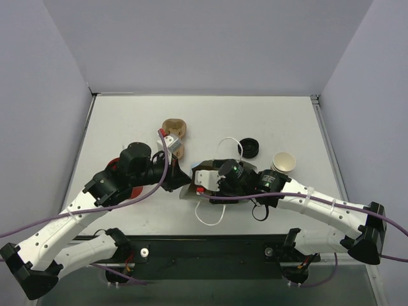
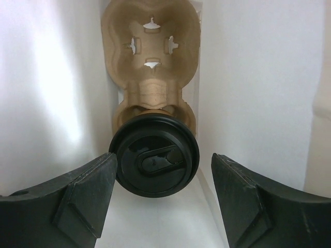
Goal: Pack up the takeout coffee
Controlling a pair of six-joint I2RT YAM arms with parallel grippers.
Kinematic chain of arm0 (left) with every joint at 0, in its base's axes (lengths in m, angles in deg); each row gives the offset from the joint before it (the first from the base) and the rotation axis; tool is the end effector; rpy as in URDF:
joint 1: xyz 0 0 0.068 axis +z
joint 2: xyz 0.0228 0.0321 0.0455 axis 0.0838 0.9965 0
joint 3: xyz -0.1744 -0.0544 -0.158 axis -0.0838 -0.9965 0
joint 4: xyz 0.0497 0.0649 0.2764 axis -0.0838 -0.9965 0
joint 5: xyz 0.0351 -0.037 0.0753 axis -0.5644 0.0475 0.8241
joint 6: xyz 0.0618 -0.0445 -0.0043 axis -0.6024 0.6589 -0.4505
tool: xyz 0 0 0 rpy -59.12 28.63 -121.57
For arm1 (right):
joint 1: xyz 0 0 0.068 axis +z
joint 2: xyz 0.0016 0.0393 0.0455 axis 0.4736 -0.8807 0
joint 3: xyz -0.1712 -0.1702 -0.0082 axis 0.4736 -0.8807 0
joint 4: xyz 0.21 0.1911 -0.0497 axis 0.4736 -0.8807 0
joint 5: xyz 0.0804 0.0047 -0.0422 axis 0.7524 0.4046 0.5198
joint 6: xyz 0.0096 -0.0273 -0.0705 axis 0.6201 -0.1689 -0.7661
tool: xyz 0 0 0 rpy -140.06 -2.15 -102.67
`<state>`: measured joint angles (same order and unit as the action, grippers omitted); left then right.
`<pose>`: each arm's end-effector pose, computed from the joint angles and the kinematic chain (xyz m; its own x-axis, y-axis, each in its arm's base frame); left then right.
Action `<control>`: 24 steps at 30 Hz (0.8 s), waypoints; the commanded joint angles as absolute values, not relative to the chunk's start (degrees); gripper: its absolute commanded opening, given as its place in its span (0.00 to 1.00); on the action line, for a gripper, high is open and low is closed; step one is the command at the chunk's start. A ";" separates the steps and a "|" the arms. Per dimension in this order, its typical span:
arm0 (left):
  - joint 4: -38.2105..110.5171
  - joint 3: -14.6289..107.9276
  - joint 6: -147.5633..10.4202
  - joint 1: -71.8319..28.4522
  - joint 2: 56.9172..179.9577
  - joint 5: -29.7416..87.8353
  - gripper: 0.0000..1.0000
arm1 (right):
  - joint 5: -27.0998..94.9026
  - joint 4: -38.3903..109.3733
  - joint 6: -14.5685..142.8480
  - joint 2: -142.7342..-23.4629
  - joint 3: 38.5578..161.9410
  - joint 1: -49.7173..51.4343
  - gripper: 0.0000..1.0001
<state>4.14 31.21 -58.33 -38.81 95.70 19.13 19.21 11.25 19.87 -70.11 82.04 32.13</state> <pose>0.1815 -0.2008 0.3177 -0.6122 0.0955 -0.7849 0.6798 0.5706 -0.4608 0.1679 0.2793 0.2564 0.2670 -0.7518 -0.6029 -0.8203 0.1510 -0.5516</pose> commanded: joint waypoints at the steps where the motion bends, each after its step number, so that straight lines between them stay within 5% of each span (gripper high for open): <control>1: 1.18 35.03 -56.78 -39.14 97.52 20.43 0.00 | 18.88 10.16 23.13 -68.29 86.04 32.20 0.74; 9: -1.10 39.24 -55.37 -39.22 99.89 25.35 0.01 | 20.11 8.84 27.44 -68.46 90.88 31.85 0.72; 14: -2.86 43.29 -55.80 -39.22 101.56 30.79 0.42 | 17.91 7.09 30.42 -68.73 96.75 31.41 0.68; 17: -3.39 46.28 -55.45 -39.05 102.00 36.24 0.55 | 17.82 5.94 33.85 -68.64 99.84 30.97 0.69; 24: -6.73 53.58 -57.30 -38.78 104.20 45.12 0.63 | 18.53 3.65 38.95 -67.68 104.16 30.36 0.68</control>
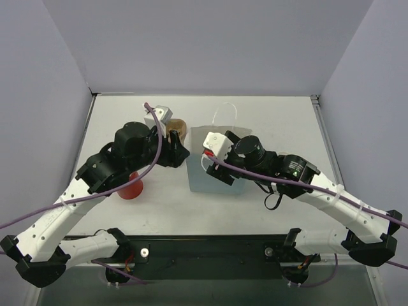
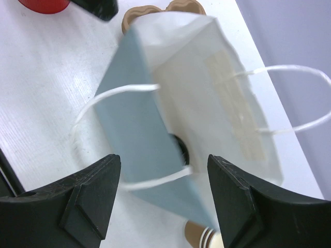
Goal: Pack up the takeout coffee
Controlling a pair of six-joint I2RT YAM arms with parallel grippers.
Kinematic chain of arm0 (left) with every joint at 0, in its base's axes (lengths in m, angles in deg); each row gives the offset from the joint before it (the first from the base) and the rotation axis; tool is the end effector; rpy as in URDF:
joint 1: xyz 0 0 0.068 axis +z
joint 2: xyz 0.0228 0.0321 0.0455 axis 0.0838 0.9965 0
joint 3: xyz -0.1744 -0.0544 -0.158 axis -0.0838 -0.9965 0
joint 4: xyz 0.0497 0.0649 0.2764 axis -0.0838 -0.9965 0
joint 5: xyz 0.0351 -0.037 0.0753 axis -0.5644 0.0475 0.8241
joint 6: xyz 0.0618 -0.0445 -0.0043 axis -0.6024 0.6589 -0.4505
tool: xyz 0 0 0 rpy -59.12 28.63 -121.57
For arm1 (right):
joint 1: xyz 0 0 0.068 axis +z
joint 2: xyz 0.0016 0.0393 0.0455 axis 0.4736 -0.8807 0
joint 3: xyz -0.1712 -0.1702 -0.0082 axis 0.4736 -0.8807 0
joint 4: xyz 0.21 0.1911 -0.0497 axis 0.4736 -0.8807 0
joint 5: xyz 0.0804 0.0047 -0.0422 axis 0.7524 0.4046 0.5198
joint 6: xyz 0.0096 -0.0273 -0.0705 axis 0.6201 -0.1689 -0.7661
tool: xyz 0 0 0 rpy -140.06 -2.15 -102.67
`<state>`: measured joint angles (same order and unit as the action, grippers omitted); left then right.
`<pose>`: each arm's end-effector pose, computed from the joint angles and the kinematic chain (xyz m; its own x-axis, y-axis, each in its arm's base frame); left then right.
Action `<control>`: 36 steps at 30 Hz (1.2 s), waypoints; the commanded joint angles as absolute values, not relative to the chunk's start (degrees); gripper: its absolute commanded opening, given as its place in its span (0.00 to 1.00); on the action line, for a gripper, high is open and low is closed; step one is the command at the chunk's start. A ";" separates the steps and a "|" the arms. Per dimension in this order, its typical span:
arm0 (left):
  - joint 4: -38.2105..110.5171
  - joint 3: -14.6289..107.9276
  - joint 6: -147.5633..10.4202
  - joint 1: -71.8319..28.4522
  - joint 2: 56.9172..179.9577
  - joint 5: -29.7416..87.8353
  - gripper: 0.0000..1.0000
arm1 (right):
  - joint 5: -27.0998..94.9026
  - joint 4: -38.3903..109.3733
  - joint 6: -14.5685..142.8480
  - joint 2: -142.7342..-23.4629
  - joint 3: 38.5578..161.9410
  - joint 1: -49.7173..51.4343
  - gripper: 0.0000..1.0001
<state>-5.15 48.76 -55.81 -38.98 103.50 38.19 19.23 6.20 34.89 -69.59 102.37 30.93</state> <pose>0.2044 -0.1946 0.3790 -0.5631 -0.0312 -0.8258 0.4936 0.7888 -0.3664 0.1708 0.2709 0.3883 0.1433 -0.4993 -0.8545 -0.7994 0.4507 -0.3974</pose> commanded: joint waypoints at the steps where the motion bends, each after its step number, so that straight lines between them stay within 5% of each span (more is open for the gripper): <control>1: -7.51 53.76 -57.13 -38.78 104.20 46.44 0.63 | 18.61 3.66 39.83 -67.50 104.33 30.35 0.69; 18: -26.59 62.46 -54.05 -34.31 110.89 72.54 0.64 | 11.85 -3.28 56.79 -59.78 113.47 30.00 0.69; 36: -38.54 52.46 -35.96 -23.67 104.56 64.73 0.61 | 16.94 -3.46 65.94 -52.56 109.96 30.00 0.70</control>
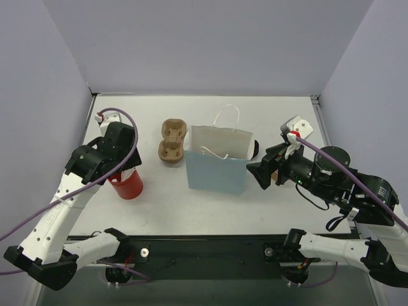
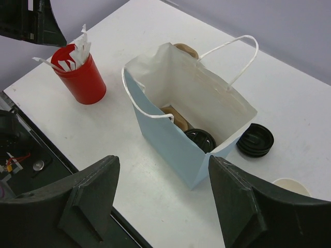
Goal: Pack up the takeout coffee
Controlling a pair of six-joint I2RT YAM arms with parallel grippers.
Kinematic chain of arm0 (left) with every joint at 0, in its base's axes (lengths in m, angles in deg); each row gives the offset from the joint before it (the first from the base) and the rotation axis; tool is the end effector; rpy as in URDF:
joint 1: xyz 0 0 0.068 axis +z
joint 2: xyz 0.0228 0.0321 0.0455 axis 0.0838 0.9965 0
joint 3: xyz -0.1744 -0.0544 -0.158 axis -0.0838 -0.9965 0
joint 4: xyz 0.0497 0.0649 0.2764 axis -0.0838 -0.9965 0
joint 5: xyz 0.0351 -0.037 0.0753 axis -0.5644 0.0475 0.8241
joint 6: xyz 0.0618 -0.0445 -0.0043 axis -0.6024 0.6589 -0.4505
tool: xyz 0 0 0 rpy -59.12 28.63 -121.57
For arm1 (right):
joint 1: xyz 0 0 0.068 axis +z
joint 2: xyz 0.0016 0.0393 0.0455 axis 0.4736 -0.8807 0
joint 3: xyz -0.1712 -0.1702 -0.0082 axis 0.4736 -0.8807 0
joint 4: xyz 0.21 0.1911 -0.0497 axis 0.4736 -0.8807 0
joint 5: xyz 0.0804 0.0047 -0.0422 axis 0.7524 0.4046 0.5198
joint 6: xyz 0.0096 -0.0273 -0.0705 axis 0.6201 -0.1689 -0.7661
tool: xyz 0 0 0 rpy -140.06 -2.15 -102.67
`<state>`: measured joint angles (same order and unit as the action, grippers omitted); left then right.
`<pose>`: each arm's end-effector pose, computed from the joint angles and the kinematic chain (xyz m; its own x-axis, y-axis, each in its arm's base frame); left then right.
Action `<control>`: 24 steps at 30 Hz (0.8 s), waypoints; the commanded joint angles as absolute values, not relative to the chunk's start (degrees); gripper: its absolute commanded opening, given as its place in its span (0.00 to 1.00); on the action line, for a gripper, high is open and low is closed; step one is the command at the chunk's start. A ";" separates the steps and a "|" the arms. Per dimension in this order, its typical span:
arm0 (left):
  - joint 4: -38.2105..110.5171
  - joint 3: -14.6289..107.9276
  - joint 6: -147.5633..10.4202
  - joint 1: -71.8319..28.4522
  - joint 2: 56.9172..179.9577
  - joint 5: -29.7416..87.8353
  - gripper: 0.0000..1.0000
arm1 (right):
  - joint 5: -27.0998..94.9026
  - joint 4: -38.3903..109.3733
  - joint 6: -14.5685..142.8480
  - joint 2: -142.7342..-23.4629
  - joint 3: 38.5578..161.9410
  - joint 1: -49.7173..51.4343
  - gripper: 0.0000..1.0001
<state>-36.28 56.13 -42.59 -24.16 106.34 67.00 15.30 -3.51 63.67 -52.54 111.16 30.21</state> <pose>0.2226 -0.0867 0.3608 -0.6402 -0.2509 -0.7261 -0.2984 0.9522 -0.0660 0.1129 0.1604 0.4929 -0.1139 0.0219 -0.9933 -0.7296 0.6767 0.0986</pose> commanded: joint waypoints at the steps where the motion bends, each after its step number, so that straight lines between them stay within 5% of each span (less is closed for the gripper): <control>1: -38.72 51.83 -34.72 -23.67 104.29 65.25 0.60 | 17.03 -3.46 65.68 -52.47 109.78 30.00 0.70; 14: -45.49 48.49 -25.31 -22.79 101.13 78.69 0.60 | 17.91 -3.46 63.30 -52.03 108.73 30.00 0.70; 24: -43.58 41.38 -21.96 -20.68 101.30 77.92 0.58 | 19.75 -3.11 62.16 -54.14 109.16 30.00 0.70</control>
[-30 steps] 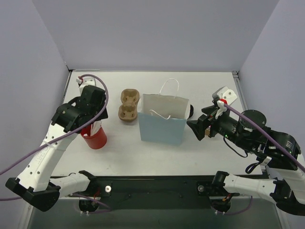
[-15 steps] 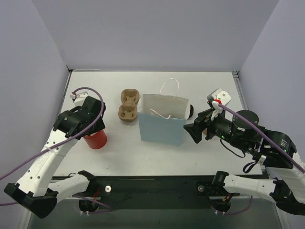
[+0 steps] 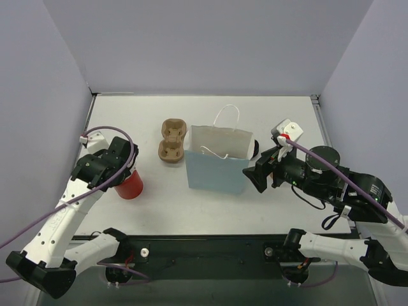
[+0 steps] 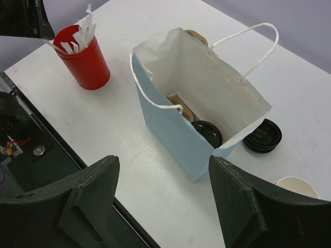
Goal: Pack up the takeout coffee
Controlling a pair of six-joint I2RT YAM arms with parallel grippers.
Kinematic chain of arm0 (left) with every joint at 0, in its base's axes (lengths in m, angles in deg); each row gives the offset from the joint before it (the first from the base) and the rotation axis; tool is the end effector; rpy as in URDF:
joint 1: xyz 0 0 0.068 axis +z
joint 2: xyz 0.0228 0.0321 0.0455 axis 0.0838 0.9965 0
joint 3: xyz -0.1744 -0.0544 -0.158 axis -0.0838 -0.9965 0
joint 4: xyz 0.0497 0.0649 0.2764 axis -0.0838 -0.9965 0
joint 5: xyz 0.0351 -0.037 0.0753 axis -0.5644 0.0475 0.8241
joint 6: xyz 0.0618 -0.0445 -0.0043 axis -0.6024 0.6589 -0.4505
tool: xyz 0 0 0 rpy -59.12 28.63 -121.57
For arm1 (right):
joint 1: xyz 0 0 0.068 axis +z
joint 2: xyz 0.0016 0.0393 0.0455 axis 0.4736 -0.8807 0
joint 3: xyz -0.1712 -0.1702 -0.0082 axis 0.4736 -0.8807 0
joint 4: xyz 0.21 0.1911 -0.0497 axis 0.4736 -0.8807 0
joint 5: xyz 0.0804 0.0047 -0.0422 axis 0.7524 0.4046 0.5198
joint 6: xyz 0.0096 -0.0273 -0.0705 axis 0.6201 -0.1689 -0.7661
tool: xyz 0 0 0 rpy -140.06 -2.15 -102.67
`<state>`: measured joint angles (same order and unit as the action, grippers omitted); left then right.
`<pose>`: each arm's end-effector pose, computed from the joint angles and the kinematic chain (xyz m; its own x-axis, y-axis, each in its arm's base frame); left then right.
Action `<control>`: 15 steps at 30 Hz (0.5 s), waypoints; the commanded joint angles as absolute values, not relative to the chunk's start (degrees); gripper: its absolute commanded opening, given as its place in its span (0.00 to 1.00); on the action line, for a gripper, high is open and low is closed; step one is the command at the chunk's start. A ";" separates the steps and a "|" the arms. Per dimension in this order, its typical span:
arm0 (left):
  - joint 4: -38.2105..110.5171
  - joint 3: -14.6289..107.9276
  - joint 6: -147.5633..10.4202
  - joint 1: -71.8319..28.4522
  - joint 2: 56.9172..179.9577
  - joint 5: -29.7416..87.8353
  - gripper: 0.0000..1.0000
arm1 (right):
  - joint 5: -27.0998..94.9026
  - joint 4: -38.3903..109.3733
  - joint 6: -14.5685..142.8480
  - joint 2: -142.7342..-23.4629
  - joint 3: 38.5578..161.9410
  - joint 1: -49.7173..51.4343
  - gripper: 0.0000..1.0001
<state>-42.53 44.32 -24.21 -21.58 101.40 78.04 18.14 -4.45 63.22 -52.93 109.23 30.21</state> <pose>0.2035 -0.0539 0.3122 -0.5302 -0.4377 -0.7261 -0.6225 0.7825 -0.0171 0.1151 0.1701 0.4784 -0.1410 -0.0354 -0.9894 -0.7602 0.6441 0.0853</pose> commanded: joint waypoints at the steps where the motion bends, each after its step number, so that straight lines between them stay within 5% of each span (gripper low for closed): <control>1: -42.95 40.84 -22.05 -20.59 101.56 77.39 0.56 | 19.93 -3.03 62.16 -54.40 109.34 30.00 0.70; 6: -44.96 39.96 -19.07 -20.50 102.45 77.03 0.44 | 19.67 -2.85 62.16 -55.45 110.13 30.00 0.70; 9: -45.05 41.36 -20.20 -20.50 101.66 78.88 0.13 | 19.49 -2.67 61.90 -55.46 110.13 29.92 0.70; 11: -45.40 44.26 -22.30 -20.50 101.30 79.93 0.01 | 19.49 -2.76 61.46 -55.37 110.39 30.00 0.70; 15: -49.09 50.49 -24.60 -20.50 101.57 81.34 0.00 | 18.79 -2.67 60.40 -55.19 110.92 30.00 0.71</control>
<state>-43.60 42.90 -23.07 -20.88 102.52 78.13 19.26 -4.42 61.77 -55.71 109.26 30.21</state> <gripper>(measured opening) 0.028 0.702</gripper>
